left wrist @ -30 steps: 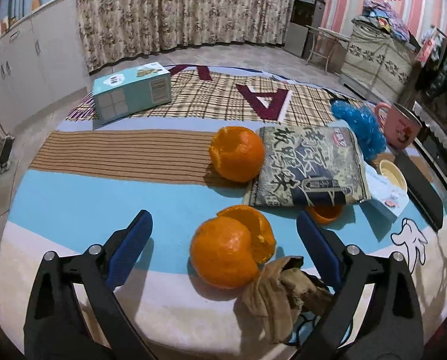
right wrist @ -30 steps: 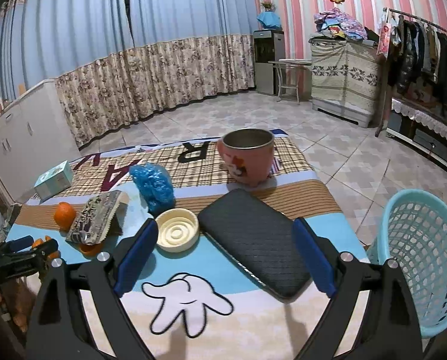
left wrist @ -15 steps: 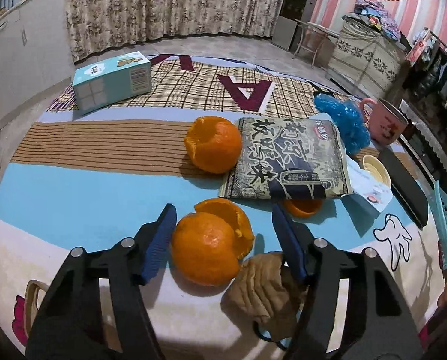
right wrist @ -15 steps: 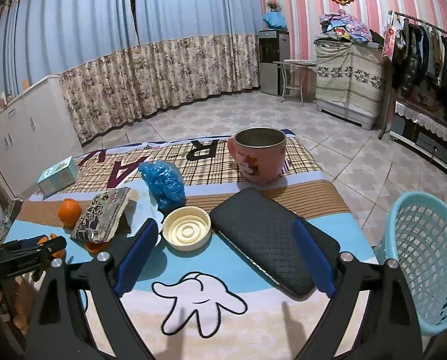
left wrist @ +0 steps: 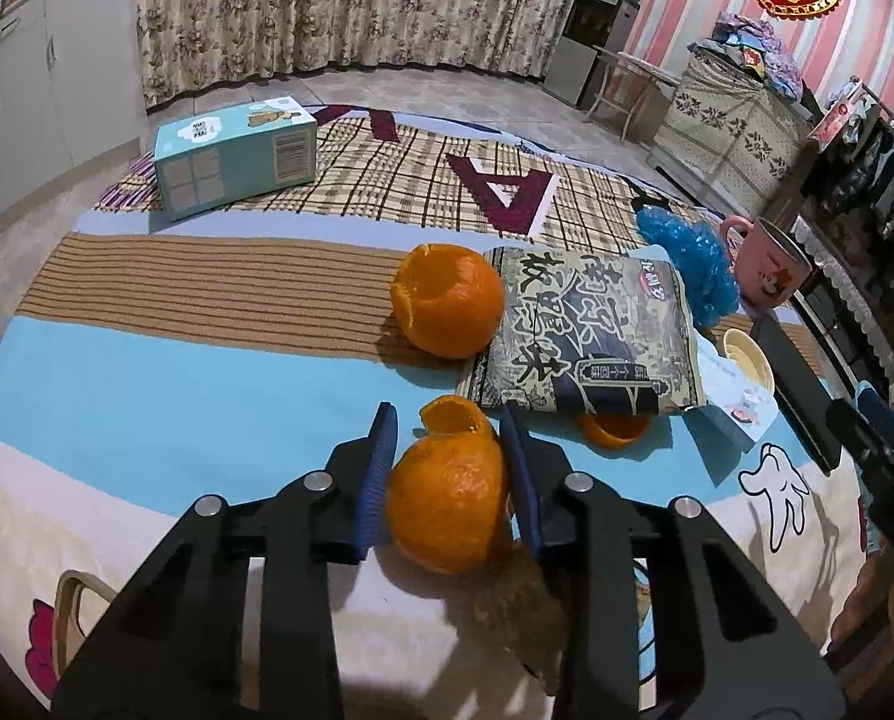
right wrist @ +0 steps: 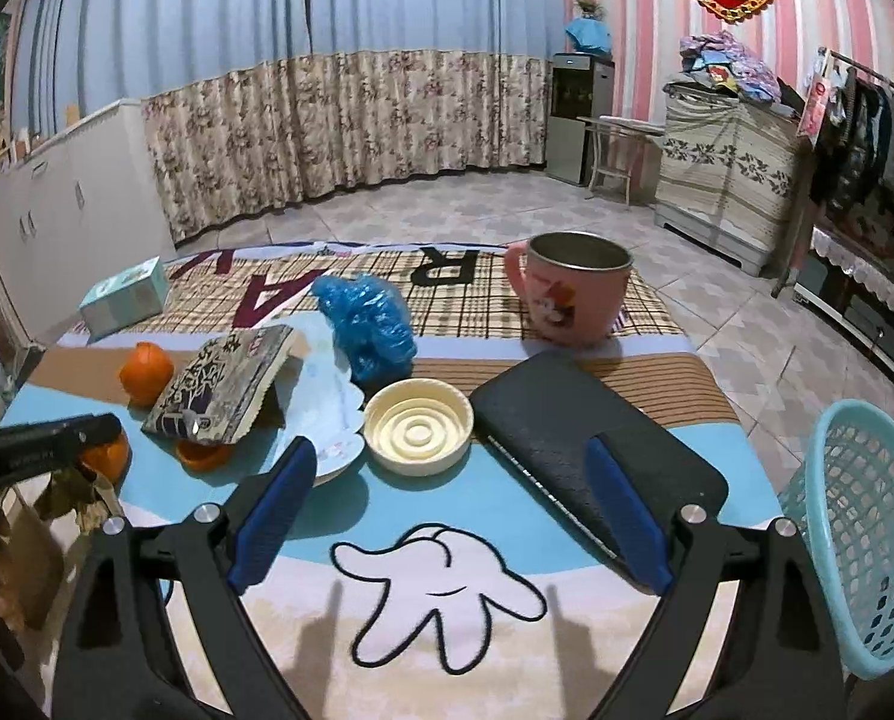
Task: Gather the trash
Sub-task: 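Grasp the white wrapper with the right tool while the left tool holds the orange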
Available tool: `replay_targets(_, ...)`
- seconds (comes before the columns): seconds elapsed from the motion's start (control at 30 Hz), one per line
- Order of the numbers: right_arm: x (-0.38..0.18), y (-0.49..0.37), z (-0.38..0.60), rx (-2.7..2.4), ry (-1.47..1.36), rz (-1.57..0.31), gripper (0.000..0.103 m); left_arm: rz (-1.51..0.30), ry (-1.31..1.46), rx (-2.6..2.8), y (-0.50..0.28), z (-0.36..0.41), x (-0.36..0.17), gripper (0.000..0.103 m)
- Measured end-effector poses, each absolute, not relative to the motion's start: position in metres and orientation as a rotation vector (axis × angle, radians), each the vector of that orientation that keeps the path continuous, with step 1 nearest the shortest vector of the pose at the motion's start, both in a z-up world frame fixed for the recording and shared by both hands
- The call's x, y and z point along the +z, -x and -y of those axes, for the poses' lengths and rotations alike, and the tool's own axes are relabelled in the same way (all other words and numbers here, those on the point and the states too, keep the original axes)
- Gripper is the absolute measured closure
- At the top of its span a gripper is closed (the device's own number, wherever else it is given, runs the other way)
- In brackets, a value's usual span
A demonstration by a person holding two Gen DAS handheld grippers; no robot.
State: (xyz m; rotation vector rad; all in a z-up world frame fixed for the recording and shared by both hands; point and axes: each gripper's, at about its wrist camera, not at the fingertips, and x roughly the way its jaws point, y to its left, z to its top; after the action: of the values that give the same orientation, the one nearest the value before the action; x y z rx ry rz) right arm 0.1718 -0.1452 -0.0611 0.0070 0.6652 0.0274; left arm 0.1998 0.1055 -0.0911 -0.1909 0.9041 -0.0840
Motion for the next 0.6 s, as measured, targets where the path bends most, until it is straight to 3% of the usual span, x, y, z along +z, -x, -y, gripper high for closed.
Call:
replay_targets(0.47, -0.087, -0.194, 0.119, 0.075, -0.077, -0.767, 0.015, -0.736, 0.184, 0.017, -0.188, -0.118, -0.050, 0.070)
replay_targets(0.5, -0.089, -0.197, 0.117, 0.078, -0.078, -0.778, 0.017, -0.727, 0.180, 0.019, -0.187, -0.118, -0.049, 0.070)
replay_targets(0.6, -0.097, -0.206, 0.114, 0.101, -0.111, -0.816, 0.039, -0.712, 0.182, 0.010, -0.185, -0.116, -0.044, 0.070)
